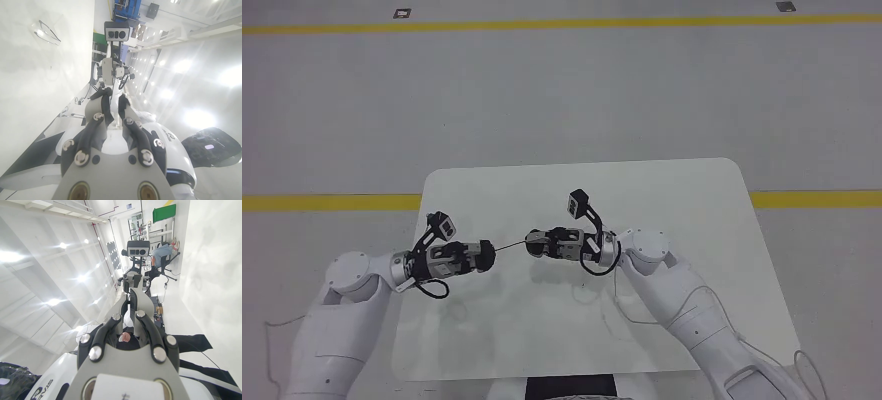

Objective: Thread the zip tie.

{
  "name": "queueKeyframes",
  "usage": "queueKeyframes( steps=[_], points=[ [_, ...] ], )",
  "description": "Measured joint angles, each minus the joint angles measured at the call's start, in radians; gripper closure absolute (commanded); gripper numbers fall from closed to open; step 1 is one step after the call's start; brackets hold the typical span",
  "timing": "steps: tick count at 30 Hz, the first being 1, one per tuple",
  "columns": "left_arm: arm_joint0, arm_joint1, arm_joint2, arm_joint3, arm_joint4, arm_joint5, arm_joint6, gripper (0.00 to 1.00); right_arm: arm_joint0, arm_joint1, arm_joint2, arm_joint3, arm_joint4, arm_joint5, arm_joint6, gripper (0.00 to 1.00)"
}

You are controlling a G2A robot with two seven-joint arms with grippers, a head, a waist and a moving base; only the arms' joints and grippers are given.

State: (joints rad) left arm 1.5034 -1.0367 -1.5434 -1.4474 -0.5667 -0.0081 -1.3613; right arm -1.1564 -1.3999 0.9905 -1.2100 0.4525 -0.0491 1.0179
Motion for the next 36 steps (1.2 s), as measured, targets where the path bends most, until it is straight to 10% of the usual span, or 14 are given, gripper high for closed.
queueKeyframes(
  steps=[36],
  points=[
    [-0.003, 0.014, 0.003, 0.013, -0.075, -0.075, -0.027, 0.0, 0.02, -0.011, -0.038, -0.005, 0.091, 0.002, 0.001, 1.0]
  ],
)
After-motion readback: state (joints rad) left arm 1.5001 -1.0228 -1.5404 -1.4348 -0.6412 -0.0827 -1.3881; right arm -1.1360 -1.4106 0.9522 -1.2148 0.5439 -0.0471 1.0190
